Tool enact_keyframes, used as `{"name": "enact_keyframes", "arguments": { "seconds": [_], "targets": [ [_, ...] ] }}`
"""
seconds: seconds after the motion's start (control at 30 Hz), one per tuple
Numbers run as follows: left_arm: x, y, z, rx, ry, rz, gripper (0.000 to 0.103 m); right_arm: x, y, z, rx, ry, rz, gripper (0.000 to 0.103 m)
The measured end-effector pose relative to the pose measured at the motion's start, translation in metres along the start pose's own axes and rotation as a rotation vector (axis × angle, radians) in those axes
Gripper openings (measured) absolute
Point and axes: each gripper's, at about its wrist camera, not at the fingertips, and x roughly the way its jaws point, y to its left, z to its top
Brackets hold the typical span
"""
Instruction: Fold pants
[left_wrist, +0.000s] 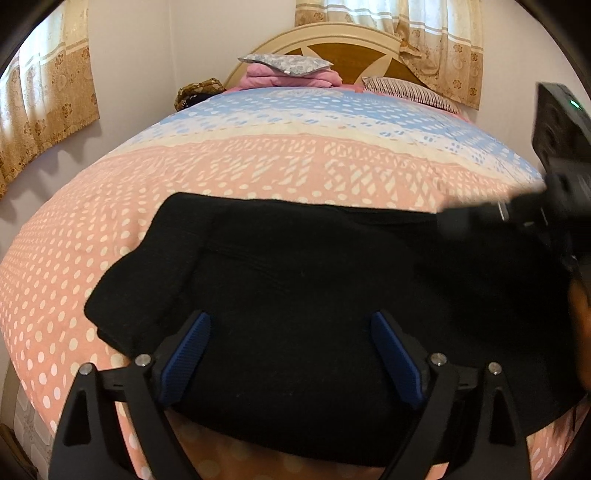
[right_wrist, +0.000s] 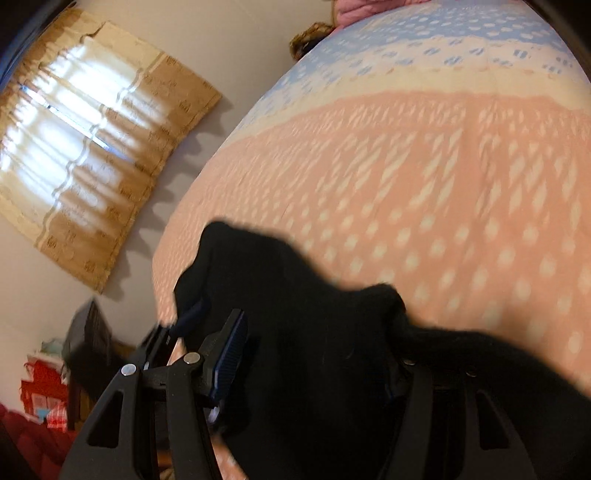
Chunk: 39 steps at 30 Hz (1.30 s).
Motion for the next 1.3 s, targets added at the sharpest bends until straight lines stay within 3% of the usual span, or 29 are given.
{"name": "enact_keyframes", "arguments": {
  "seconds": [0.07, 0.13, 0.27, 0.37, 0.4, 0.43, 0.57, 0.7, 0.77, 0.87, 0.93, 1.03, 1.1, 1.13, 1.17, 1.23, 1.3],
  "targets": [
    [0.001, 0.001, 0.001, 0.000, 0.002, -0.005, 0.093, -0.008, -0.014, 0.018, 0.031, -0.029, 0.010, 0.060],
    [0.001, 0.000, 0.001, 0.001, 0.000, -0.007, 0.093, -0.012, -0.033, 0.028, 0.096, -0.015, 0.095, 0.058],
    [0.001, -0.001, 0.000, 0.004, -0.004, -0.005, 0.094, -0.014, -0.069, 0.034, 0.206, 0.044, 0.182, 0.035],
    [0.001, -0.001, 0.000, 0.003, -0.004, -0.004, 0.094, -0.019, -0.078, 0.034, 0.235, 0.086, 0.219, 0.035],
    [0.002, -0.001, 0.000, 0.003, -0.004, -0.005, 0.094, -0.026, -0.078, 0.035, 0.232, 0.082, 0.181, 0.037],
    [0.002, -0.001, 0.000, 0.003, -0.004, -0.003, 0.094, -0.040, -0.079, 0.036, 0.219, 0.051, 0.090, 0.037],
    [0.002, -0.001, -0.001, 0.002, -0.006, 0.002, 0.095, -0.133, -0.101, 0.021, 0.299, -0.200, -0.219, 0.037],
    [0.003, 0.000, 0.000, 0.001, -0.003, 0.007, 0.096, -0.214, -0.115, -0.010, 0.361, -0.380, -0.539, 0.042],
    [0.004, -0.001, 0.001, -0.001, -0.001, 0.010, 0.096, -0.247, -0.138, -0.017, 0.455, -0.400, -0.748, 0.053],
    [0.004, -0.001, 0.001, -0.002, -0.001, 0.017, 0.096, -0.273, -0.175, -0.015, 0.486, -0.387, -0.978, 0.053],
    [0.004, -0.001, 0.001, -0.004, -0.001, 0.020, 0.097, -0.273, -0.199, -0.010, 0.476, -0.334, -1.097, 0.053],
    [0.004, -0.002, 0.001, -0.004, 0.000, 0.027, 0.097, -0.263, -0.237, -0.009, 0.524, -0.229, -1.098, 0.053],
    [0.004, -0.002, 0.001, -0.004, 0.000, 0.027, 0.097, -0.261, -0.239, -0.008, 0.493, -0.247, -1.124, 0.053],
    [0.004, -0.002, 0.001, -0.004, 0.000, 0.028, 0.097, -0.260, -0.240, -0.008, 0.487, -0.240, -1.126, 0.045],
    [0.004, -0.002, 0.001, -0.003, 0.000, 0.028, 0.097, -0.261, -0.241, -0.009, 0.495, -0.246, -1.096, 0.025],
    [0.004, -0.002, 0.001, -0.004, -0.001, 0.029, 0.098, -0.268, -0.241, -0.011, 0.514, -0.256, -1.090, 0.007],
    [0.004, -0.002, 0.001, -0.003, -0.002, 0.029, 0.098, -0.285, -0.238, -0.022, 0.538, -0.314, -1.013, 0.006]
  ]
}}
